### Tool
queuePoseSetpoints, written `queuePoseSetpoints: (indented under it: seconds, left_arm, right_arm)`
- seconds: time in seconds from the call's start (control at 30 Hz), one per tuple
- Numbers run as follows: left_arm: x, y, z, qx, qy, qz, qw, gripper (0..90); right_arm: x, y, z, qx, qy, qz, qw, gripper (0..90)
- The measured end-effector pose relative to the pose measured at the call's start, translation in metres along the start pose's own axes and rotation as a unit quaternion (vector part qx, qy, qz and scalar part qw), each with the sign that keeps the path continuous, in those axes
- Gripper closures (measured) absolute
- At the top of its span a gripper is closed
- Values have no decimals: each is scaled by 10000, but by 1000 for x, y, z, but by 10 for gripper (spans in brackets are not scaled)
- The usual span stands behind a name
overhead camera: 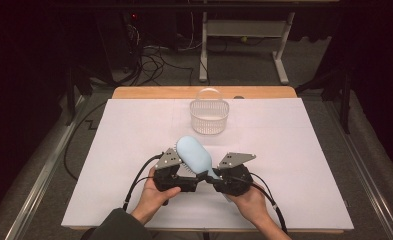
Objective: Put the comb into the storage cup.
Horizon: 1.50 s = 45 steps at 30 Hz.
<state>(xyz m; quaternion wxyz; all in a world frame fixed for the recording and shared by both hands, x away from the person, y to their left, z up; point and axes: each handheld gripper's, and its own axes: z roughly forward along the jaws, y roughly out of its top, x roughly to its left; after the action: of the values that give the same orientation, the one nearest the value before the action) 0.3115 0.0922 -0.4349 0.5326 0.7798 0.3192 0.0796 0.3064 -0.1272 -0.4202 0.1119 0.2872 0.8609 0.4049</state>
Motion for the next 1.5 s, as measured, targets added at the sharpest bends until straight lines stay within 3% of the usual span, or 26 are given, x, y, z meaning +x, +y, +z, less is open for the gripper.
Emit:
queuePoseSetpoints:
  seconds: [0.13, 0.5, 0.83, 0.97, 1.13, 1.5]
  left_arm:
    - [-1, 2, -1, -8, -24, -147, 9999, 191]
    - [-2, 3, -2, -63, -92, -279, 9995, 235]
    - [-3, 3, -5, -20, -175, -245, 9995, 313]
    - [-3, 5, -9, -94, -242, -147, 9996, 381]
    - [-8, 9, -13, -111, -136, 24, 9998, 455]
    - [-6, 11, -16, -32, -297, -190, 9994, 498]
  right_arm:
    - [2, 1, 1, -32, 25, -32, 10000, 704]
    - [4, 4, 2, -83, 5, -71, 9999, 704]
    - [7, 5, 2, -97, -70, -170, 9998, 704]
    - [8, 5, 2, -73, -137, -211, 9997, 702]
    - [11, 6, 4, -24, -213, -307, 9993, 701]
    - [14, 9, 3, -40, -264, -380, 9989, 702]
